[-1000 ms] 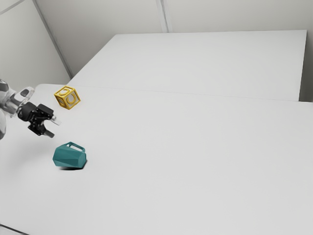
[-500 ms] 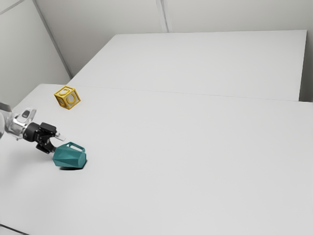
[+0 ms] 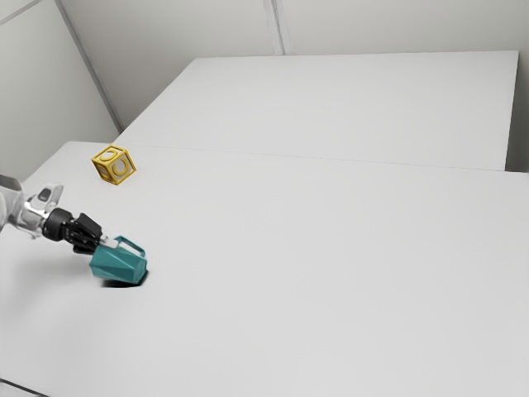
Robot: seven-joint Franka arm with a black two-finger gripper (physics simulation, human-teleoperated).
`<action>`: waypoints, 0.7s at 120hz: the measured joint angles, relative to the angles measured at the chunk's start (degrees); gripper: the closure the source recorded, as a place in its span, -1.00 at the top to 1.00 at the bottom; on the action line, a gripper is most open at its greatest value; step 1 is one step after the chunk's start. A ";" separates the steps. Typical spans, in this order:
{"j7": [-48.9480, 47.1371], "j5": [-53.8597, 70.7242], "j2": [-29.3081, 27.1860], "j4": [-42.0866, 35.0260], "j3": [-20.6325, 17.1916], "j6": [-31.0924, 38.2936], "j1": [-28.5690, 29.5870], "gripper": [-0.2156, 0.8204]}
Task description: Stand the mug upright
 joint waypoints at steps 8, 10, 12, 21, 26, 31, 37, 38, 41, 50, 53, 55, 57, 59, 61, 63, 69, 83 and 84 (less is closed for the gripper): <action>0.38 0.06 -0.60 -0.07 0.00 -0.39 -0.07 -0.72; 0.47 0.07 -0.80 -0.09 0.00 -0.51 -0.10 -0.74; 0.55 0.08 -0.98 -0.11 0.00 -0.63 -0.15 -0.76; 0.86 0.13 -1.76 -0.13 -0.05 -1.11 -0.30 -0.82; 1.01 0.16 -2.00 -0.14 -0.16 -1.31 -0.45 -0.85; 1.14 0.19 -2.39 -0.22 -0.39 -1.48 -0.55 -0.87; 1.25 0.22 -3.62 -0.40 -0.53 -1.76 -0.66 -0.88; 1.26 0.24 -3.93 -0.42 -0.54 -1.81 -0.68 -0.88; 1.25 0.29 -4.89 -0.50 -0.57 -1.96 -0.80 -0.88; 0.84 1.51 -8.49 -0.60 -0.66 -2.26 -2.45 -0.90; 0.55 2.37 -9.70 -0.50 -0.67 -2.26 -3.29 -0.91; 0.33 3.06 -10.39 -0.36 -0.70 -2.23 -3.95 -0.91; 0.05 3.92 -11.03 -0.11 -0.83 -2.11 -4.60 -0.91; -0.24 4.79 -11.59 0.17 -1.01 -1.94 -5.24 -0.91; -0.57 5.76 -12.03 0.62 -1.46 -1.76 -5.72 -0.91; -0.92 6.75 -12.35 1.11 -1.98 -1.58 -6.18 -0.92; -2.02 9.72 -13.06 2.56 -4.23 -0.87 -6.92 -0.92; -4.99 17.39 -15.52 4.17 -10.24 2.56 -8.13 -0.93; -5.22 18.00 -15.68 4.25 -10.65 2.87 -8.22 -0.93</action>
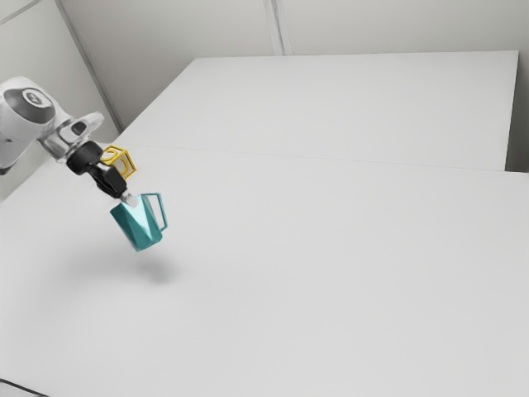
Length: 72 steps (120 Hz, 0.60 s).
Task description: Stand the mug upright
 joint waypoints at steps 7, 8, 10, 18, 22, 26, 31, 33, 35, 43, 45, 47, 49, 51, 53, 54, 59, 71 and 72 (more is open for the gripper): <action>-1.63 4.40 -1.06 0.29 -3.23 2.58 -0.28 -0.93; -1.86 5.03 -1.21 0.31 -3.70 2.99 -0.33 -0.93; -2.33 6.33 -1.53 0.32 -4.64 3.88 -0.44 -0.93; -4.25 11.26 -2.55 0.12 -7.79 7.69 -1.36 -0.93; -5.20 13.42 -2.97 -0.18 -9.14 9.79 -1.72 -0.93; -6.11 15.37 -3.21 -0.65 -10.48 12.04 -1.87 -0.93; -7.18 17.37 -3.61 -1.70 -11.85 15.00 -2.02 -0.93; -7.58 18.09 -3.85 -2.27 -12.35 16.22 -2.02 -0.93; -7.98 18.79 -4.14 -2.86 -12.84 17.45 -2.01 -0.93; -9.56 21.19 -5.26 -5.61 -14.45 22.33 -2.31 -0.93; -9.94 21.71 -5.52 -6.44 -14.74 23.62 -2.50 -0.93; -10.30 22.17 -5.72 -7.21 -14.97 24.87 -2.73 -0.93; -10.66 22.58 -5.84 -7.97 -15.14 26.13 -2.99 -0.93; -11.01 22.93 -5.93 -8.66 -15.27 27.36 -3.27 -0.93; -11.35 23.24 -6.00 -9.42 -15.44 28.63 -3.45 -0.93; -11.52 23.39 -6.02 -9.77 -15.53 29.25 -3.53 -0.93; -12.32 23.97 -5.89 -11.12 -15.86 32.11 -3.88 -0.93; -14.05 24.80 -4.49 -12.39 -16.11 37.05 -3.88 -0.93; -14.18 24.84 -4.37 -12.44 -16.11 37.36 -3.81 -0.93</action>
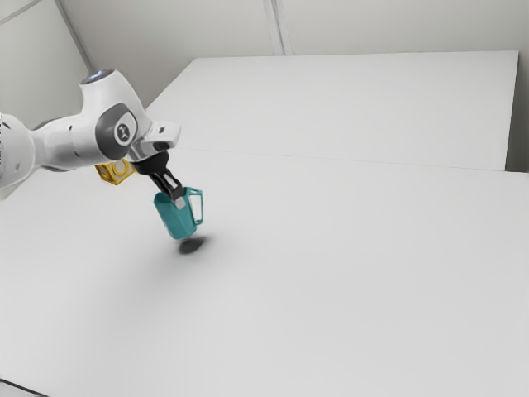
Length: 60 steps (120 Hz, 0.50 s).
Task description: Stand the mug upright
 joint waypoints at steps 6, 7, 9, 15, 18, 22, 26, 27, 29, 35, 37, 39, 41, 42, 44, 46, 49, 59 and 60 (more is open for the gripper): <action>-0.76 0.21 0.83 -0.19 -0.02 1.63 0.49 -0.93; -0.88 0.23 0.96 -0.20 -0.02 1.86 0.57 -0.93; -1.11 0.28 1.25 -0.23 -0.04 2.30 0.72 -0.93; -1.77 0.39 2.08 -0.28 -0.07 3.43 0.93 -0.93; -2.09 0.43 2.46 -0.29 -0.08 3.89 0.92 -0.93; -2.49 0.48 2.83 -0.30 -0.09 4.43 0.86 -0.93; -2.87 0.51 3.20 -0.30 -0.08 4.90 0.71 -0.93; -2.96 0.52 3.30 -0.30 -0.09 5.01 0.67 -0.93; -3.13 0.53 3.53 -0.30 -0.10 5.21 0.60 -0.93; -3.64 0.56 4.13 -0.31 -0.11 5.74 0.45 -0.93; -3.81 0.57 4.31 -0.31 -0.12 5.89 0.43 -0.93; -3.97 0.58 4.45 -0.31 -0.11 6.03 0.42 -0.93; -4.12 0.58 4.61 -0.31 -0.10 6.16 0.41 -0.93; -4.20 0.58 4.71 -0.30 -0.10 6.22 0.42 -0.93; -4.34 0.58 4.90 -0.30 -0.11 6.34 0.42 -0.93; -4.48 0.58 5.06 -0.30 -0.12 6.45 0.42 -0.93; -4.69 0.59 5.22 -0.30 -0.12 6.60 0.42 -0.93; -5.31 0.57 5.43 -0.30 -0.13 6.97 0.42 -0.87; -5.37 0.56 5.44 -0.30 -0.13 6.99 0.42 -0.85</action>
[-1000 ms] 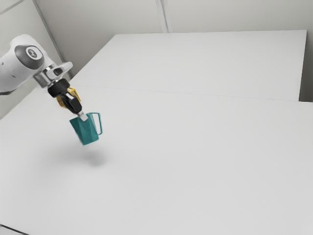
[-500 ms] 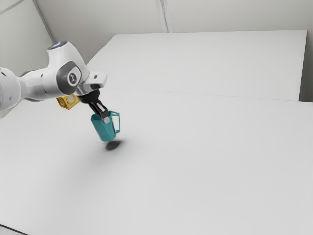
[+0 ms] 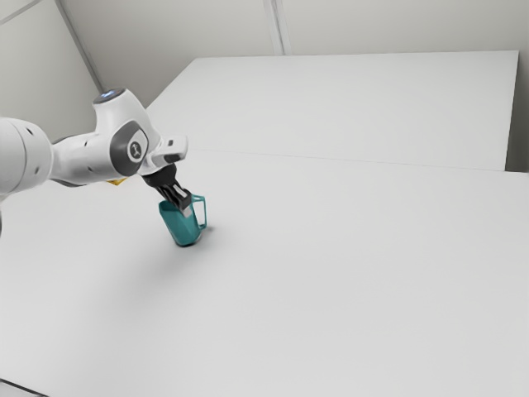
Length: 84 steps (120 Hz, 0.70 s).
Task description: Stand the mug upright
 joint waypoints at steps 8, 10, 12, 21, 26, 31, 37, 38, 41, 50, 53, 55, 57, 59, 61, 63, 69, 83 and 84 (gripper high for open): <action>-0.40 -0.06 -0.04 0.00 0.00 0.17 0.01 -0.56; -0.49 -0.08 -0.13 0.00 0.00 0.18 0.01 -0.48; -0.58 -0.09 -0.22 0.01 0.00 0.18 0.01 -0.41; -0.94 -0.13 -0.87 0.11 -0.02 0.05 0.02 -0.12; -1.11 -0.23 -1.66 0.23 -0.06 -0.15 0.02 0.01; -1.29 -0.49 -2.72 0.85 -0.08 -0.94 0.01 0.11; -1.70 -0.91 -3.68 3.23 -0.08 -3.00 0.01 0.21; -1.78 -0.96 -3.78 3.78 -0.08 -3.43 0.01 0.22; -2.05 -1.10 -3.97 5.75 -0.09 -4.96 0.00 0.26; -2.87 -1.29 -3.88 12.17 -0.04 -10.27 -0.02 0.36; -3.21 -1.26 -3.85 13.96 -0.01 -11.97 -0.02 0.38; -3.45 -1.24 -3.84 15.06 0.01 -13.08 -0.02 0.40; -3.72 -1.20 -3.83 16.36 0.05 -14.30 -0.02 0.41; -4.00 -1.17 -3.82 17.57 0.08 -15.53 -0.02 0.43; -4.29 -1.12 -3.80 18.82 0.11 -16.78 -0.01 0.44; -4.57 -1.07 -3.80 20.18 0.12 -18.03 0.01 0.45; -5.39 -0.84 -3.81 24.51 0.12 -21.76 0.04 0.48; -7.58 0.12 -4.25 31.49 0.16 -30.02 -0.07 0.52; -7.74 0.21 -4.28 31.76 0.16 -30.52 -0.08 0.52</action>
